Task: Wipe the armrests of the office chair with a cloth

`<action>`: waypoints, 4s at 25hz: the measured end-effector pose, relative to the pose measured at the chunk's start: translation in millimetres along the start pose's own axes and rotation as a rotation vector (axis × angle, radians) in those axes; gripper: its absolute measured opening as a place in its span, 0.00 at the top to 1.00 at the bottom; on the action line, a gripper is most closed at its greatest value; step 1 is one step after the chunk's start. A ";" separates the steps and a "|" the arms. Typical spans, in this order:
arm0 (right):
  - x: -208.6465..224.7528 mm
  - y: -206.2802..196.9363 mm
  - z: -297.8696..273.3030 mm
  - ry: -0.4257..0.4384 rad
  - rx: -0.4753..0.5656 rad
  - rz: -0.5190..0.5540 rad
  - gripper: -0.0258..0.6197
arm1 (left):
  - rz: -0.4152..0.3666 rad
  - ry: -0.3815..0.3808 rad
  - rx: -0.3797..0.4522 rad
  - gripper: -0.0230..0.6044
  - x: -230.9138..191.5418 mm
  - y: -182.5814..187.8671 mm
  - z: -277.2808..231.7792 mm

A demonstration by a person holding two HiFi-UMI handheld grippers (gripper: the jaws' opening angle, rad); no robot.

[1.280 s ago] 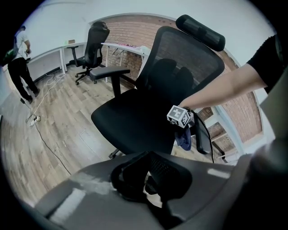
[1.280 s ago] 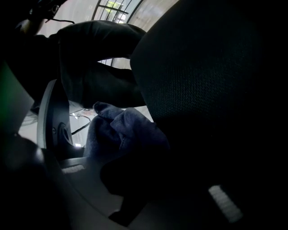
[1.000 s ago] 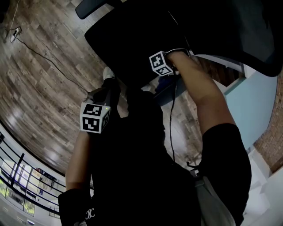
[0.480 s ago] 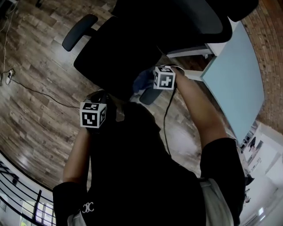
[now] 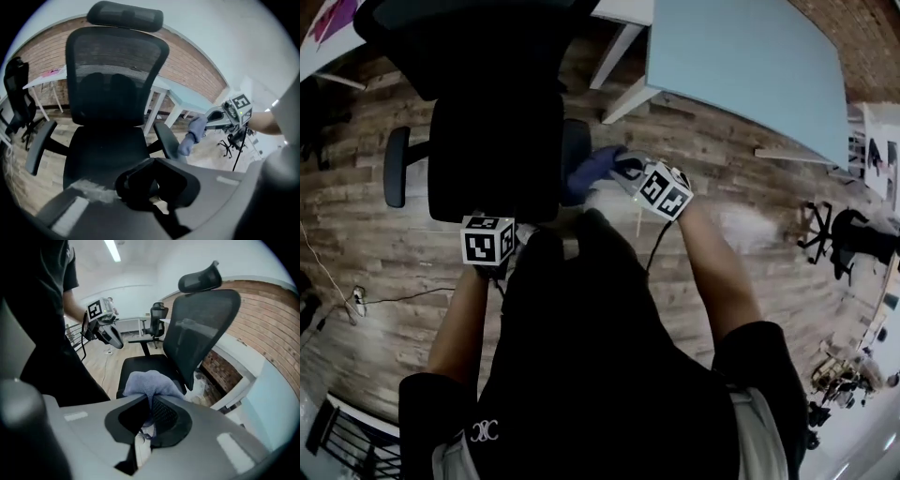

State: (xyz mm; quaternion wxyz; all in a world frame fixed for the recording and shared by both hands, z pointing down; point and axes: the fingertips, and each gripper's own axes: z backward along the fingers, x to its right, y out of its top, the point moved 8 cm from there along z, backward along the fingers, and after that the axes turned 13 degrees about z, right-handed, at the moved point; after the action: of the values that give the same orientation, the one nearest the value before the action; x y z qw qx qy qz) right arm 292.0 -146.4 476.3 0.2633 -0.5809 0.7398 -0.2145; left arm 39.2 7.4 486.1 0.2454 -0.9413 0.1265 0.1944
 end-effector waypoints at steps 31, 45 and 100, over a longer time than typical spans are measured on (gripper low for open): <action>19.8 -108.3 -131.4 0.141 0.204 -0.037 0.93 | -0.143 0.210 -0.171 0.95 124.5 40.7 -116.2; 45.2 -119.9 -203.3 0.198 0.126 -0.065 0.93 | 0.009 0.276 -0.197 0.95 93.6 16.2 -92.7; -10.3 34.1 85.6 -0.493 0.573 -0.503 0.94 | 0.018 -0.013 0.206 0.95 46.9 21.5 3.6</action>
State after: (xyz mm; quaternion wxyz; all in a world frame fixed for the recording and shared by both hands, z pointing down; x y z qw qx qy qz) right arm 323.2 -129.4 390.7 0.5216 -0.6799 0.4017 -0.3231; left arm 72.8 -15.7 454.2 0.3399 -0.9086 0.1526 0.1887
